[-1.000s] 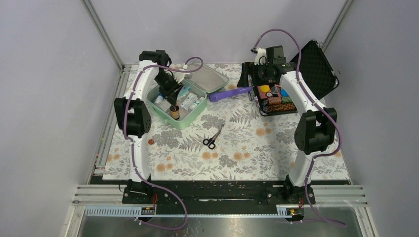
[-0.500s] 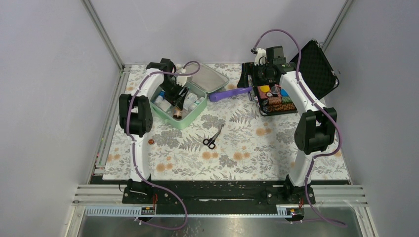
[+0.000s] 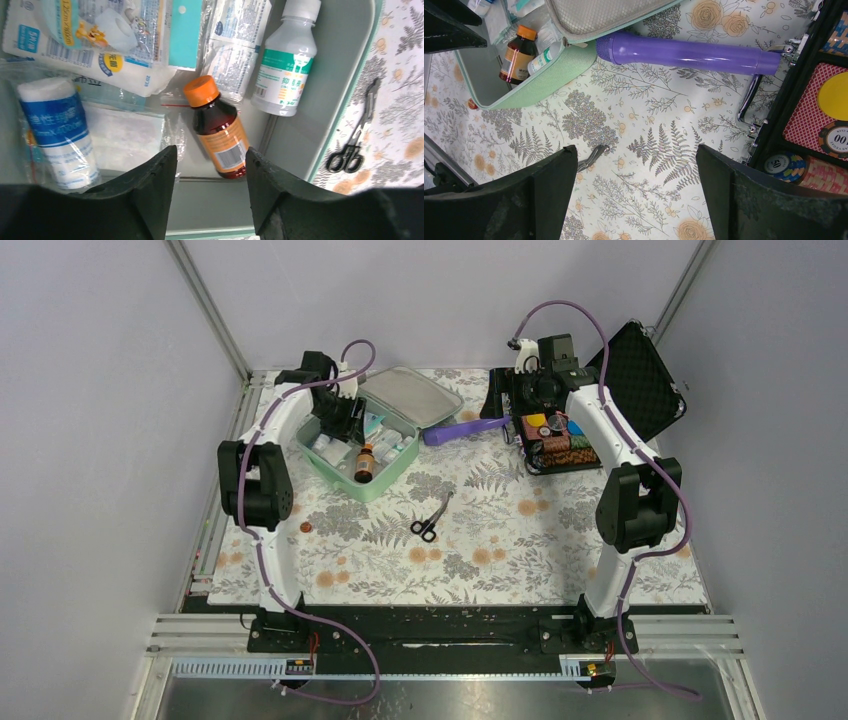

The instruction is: Organize the medicine kit

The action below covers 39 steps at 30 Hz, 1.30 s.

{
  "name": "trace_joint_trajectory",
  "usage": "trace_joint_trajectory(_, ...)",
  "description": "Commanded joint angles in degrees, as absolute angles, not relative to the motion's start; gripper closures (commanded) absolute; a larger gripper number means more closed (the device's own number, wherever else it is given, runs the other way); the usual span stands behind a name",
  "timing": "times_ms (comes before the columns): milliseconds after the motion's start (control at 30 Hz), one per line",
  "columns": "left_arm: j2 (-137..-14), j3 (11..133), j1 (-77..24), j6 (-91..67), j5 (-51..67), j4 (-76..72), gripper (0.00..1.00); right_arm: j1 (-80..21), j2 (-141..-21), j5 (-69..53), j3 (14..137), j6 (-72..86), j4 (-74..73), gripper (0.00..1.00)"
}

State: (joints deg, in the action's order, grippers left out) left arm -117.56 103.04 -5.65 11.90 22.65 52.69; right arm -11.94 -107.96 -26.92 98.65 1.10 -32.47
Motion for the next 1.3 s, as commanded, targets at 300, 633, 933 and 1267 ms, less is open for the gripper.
trace_joint_trajectory(300, -121.1, 102.3, -8.0, 3.2, 20.5, 51.9, 0.51, -12.4, -105.5, -26.2, 98.8, 0.3, -32.6, 0.05)
trace_joint_trajectory(633, -124.1, 101.2, -9.2, 3.5, 17.2, 53.3, 0.51, -12.4, -105.7, -26.2, 98.7, 0.3, -32.6, 0.05)
trace_joint_trajectory(933, -125.2, 101.9, -9.6, 4.1, 16.3, 52.6, 0.58, -12.4, -106.7, -27.1, 99.1, 0.3, -32.7, 0.05)
trace_joint_trajectory(1267, -117.7, 100.8, -7.3, 5.4, 21.6, 53.3, 0.87, -12.4, -106.9, -26.7, 99.4, 0.3, -33.2, 0.05)
